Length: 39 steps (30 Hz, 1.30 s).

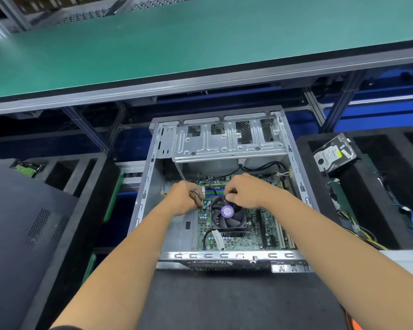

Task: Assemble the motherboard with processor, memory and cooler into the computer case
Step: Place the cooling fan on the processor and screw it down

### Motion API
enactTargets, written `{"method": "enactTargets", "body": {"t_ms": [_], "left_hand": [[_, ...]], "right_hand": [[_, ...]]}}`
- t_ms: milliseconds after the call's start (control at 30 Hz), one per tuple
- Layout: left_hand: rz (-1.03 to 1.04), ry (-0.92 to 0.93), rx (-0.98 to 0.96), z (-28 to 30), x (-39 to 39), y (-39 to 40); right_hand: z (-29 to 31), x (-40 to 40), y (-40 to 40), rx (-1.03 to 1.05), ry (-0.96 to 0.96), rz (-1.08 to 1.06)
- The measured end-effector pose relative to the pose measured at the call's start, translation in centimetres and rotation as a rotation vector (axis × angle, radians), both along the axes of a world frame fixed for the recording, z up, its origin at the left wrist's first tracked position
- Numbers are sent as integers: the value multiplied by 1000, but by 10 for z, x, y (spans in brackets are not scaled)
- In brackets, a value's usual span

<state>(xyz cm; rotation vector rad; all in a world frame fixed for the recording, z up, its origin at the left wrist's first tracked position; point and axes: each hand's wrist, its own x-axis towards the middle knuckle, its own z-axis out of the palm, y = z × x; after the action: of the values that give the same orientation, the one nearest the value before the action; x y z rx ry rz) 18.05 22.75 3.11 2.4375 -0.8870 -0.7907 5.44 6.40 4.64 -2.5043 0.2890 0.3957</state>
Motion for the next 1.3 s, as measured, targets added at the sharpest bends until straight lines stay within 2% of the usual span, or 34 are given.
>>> {"method": "enactTargets", "body": {"t_ms": [100,233,433,1300], "left_hand": [[-46,-20,60,-1,-2,2],[13,-40,47,-5,3,0],[-7,-89,105,-8,1,1],[-97,-114,109,-9,-4,-2]], "right_hand": [[-1,0,0,6,-3,-7],[-2,0,0,12,-6,-14],[-4,0,-2,24,-2,-12],[-6,2,-2,12,-12,-6]]}}
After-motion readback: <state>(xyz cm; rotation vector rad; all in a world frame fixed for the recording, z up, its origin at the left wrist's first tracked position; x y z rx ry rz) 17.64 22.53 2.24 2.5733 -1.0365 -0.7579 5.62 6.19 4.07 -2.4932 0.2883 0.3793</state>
